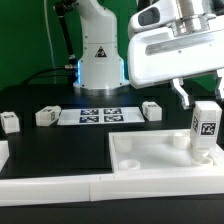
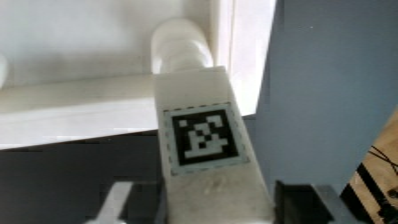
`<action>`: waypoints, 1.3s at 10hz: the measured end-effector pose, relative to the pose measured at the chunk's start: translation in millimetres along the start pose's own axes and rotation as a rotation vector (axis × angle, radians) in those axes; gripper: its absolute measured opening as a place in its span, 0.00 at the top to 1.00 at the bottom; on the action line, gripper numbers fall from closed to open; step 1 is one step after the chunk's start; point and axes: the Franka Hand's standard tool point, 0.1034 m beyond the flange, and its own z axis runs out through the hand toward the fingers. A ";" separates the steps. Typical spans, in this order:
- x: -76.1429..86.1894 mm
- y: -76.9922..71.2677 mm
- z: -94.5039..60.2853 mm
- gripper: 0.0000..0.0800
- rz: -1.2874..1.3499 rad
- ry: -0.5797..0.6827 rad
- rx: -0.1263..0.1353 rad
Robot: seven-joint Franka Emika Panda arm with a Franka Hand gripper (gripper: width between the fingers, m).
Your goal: Assemble square table
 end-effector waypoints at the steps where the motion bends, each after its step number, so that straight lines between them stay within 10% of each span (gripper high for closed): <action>1: 1.7 0.8 2.2 0.64 0.002 0.001 0.000; 13: -1.7 0.7 14.5 0.57 -0.004 0.044 -0.005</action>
Offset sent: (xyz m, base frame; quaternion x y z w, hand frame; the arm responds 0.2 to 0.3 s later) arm 0.0009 -0.0035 -0.0063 0.0008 0.0068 -0.0014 1.0000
